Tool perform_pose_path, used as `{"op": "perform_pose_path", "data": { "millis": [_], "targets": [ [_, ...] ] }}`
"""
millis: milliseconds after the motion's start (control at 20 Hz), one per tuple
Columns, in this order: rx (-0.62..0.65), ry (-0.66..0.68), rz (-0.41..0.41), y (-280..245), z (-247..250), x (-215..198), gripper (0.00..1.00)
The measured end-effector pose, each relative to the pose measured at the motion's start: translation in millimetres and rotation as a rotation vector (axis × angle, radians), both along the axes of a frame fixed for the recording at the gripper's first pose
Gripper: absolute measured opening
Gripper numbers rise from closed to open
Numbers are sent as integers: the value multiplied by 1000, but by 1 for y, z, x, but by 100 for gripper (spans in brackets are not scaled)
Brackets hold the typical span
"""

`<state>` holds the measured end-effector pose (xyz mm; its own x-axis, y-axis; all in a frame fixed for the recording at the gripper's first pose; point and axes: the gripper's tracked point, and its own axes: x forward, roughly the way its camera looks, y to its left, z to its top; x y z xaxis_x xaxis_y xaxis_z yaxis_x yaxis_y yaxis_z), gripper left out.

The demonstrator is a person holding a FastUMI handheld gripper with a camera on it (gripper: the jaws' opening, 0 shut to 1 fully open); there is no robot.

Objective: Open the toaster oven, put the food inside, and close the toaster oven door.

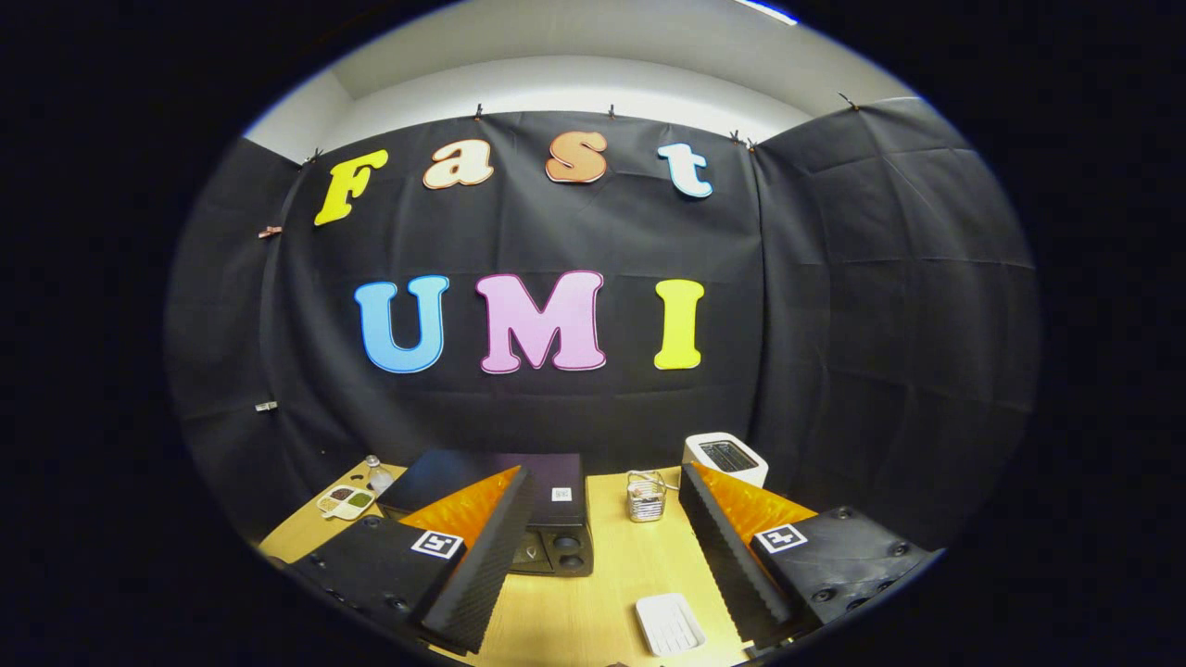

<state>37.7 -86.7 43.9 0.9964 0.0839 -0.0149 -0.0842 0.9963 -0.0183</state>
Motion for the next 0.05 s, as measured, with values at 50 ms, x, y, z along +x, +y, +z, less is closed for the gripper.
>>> {"op": "perform_pose_path", "data": {
  "millis": [50],
  "targets": [
    [-4,7,0,1,-2,1,98]
  ]
}}
